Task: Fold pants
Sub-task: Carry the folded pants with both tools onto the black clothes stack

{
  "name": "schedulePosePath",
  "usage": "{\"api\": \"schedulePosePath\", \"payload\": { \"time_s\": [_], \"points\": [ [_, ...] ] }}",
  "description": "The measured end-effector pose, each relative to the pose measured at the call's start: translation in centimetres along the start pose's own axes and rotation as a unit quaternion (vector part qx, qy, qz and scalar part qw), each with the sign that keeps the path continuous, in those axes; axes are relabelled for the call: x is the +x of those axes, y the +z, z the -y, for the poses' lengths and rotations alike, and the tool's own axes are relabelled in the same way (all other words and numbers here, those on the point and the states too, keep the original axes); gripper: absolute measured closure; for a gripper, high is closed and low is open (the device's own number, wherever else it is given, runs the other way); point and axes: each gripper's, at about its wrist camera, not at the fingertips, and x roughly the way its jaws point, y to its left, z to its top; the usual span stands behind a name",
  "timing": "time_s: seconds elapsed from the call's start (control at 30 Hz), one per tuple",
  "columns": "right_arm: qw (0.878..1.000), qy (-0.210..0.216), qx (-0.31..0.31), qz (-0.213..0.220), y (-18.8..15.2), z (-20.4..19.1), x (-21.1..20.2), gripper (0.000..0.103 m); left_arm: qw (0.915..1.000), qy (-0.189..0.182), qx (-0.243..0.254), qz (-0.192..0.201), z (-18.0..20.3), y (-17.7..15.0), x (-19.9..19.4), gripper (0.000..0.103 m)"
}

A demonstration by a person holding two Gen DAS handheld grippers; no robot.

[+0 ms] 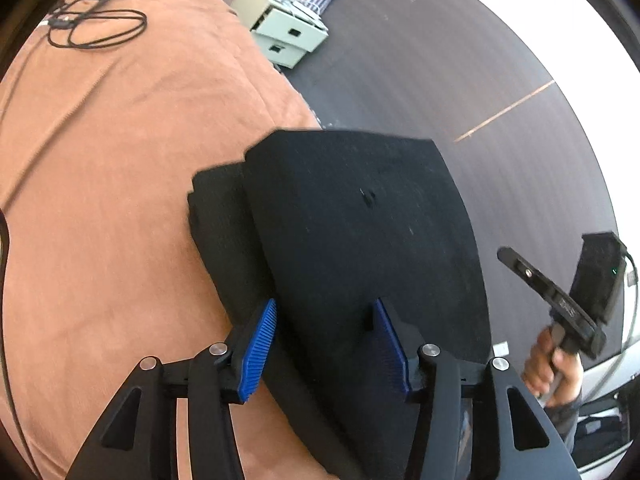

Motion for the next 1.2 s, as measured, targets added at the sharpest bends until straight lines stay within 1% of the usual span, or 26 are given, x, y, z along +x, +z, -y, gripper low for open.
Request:
{"api": "schedulePosePath", "payload": {
  "time_s": [0.07,0.1,0.13,0.2,0.23,0.3,0.37,0.47,0.5,0.53,0.57,0.63,0.67,0.73,0.77,0.83,0.97,1.0,1.03,1.07,1.1,1.2],
  "points": [
    [1.000,0.006,-0.011,-0.003,-0.1,-1.6,0.3,0.073,1.0000,-0.004,-0.006,0.003,-0.4,0.5,0.3,0.050],
    [1.000,0.003,-0.019,-0.013,0.0,-2.7,0.9,0.073,1.0000,-0.003,-0.005,0.005,-0.4,0.8,0.5,0.050],
    [1.000,-0.001,-0.020,-0.021,0.0,-2.9,1.5,0.074,1.0000,-0.002,-0.003,0.008,-0.4,1.0,0.6,0.050],
    [0.999,-0.014,-0.019,-0.044,0.4,-3.6,3.0,0.083,0.9999,-0.001,-0.004,0.013,-0.7,1.3,0.4,0.050],
    [0.998,-0.020,-0.017,-0.053,0.8,-3.8,3.8,0.083,0.9999,-0.002,-0.007,0.015,-0.9,1.5,0.5,0.050],
    [0.997,-0.030,-0.010,-0.065,1.8,-3.8,5.0,0.084,0.9998,-0.001,-0.008,0.017,-1.2,1.4,0.4,0.050],
    [0.996,-0.040,0.004,-0.077,3.6,-3.9,6.0,0.084,0.9998,0.003,-0.004,0.018,-1.2,1.5,0.5,0.050],
    [0.995,-0.047,0.001,-0.092,5.9,-3.6,7.3,0.084,0.9998,0.010,-0.008,0.018,-1.3,1.8,0.8,0.048],
    [0.994,-0.052,-0.001,-0.099,6.2,-4.0,7.5,0.084,0.9998,0.007,-0.011,0.018,-1.6,1.8,1.0,0.048],
    [0.993,-0.056,-0.003,-0.103,5.7,-3.8,7.3,0.084,0.9997,0.006,-0.013,0.018,-1.5,1.8,1.1,0.048],
    [0.992,-0.061,-0.005,-0.108,6.2,-4.2,7.7,0.084,0.9997,0.004,-0.016,0.018,-1.7,1.5,0.9,0.048],
    [0.991,-0.069,-0.006,-0.119,7.6,-4.7,9.5,0.084,0.9997,0.005,-0.014,0.022,-1.9,1.3,0.9,0.048],
    [0.990,-0.070,-0.008,-0.121,7.7,-4.5,10.3,0.084,0.9996,0.006,-0.013,0.023,-2.1,1.7,1.2,0.048],
    [0.989,-0.077,-0.011,-0.127,8.4,-5.0,11.6,0.084,0.9996,0.008,-0.014,0.022,-2.1,1.4,1.3,0.048],
    [0.988,-0.079,-0.010,-0.132,8.5,-5.0,12.5,0.084,0.9996,0.010,-0.015,0.021,-1.9,2.2,1.5,0.048],
    [0.988,-0.081,-0.007,-0.133,8.6,-5.2,12.7,0.084,0.9997,0.012,-0.016,0.017,-1.6,1.8,1.0,0.048],
    [0.990,-0.068,-0.009,-0.121,8.4,-5.3,11.3,0.084,0.9996,0.011,-0.022,0.011,-1.3,1.2,0.1,0.048],
    [0.991,-0.064,-0.010,-0.119,7.8,-5.4,10.1,0.084,0.9996,0.012,-0.022,0.010,-1.1,1.0,-0.1,0.048],
    [0.991,-0.064,-0.013,-0.119,7.5,-5.1,9.9,0.084,0.9996,0.015,-0.020,0.008,-0.8,0.3,-0.6,0.048],
    [0.991,-0.064,-0.017,-0.118,6.9,-4.8,9.4,0.084,0.9996,0.017,-0.020,0.006,-0.8,0.8,-0.2,0.048],
    [0.991,-0.064,-0.021,-0.118,6.4,-4.5,9.1,0.084,0.9996,0.017,-0.021,0.003,-0.6,0.6,-0.3,0.048],
    [0.990,-0.065,-0.023,-0.122,4.3,-3.9,6.5,0.084,0.9997,0.015,-0.019,-0.006,0.2,-1.4,-1.6,0.048]
  ]
}}
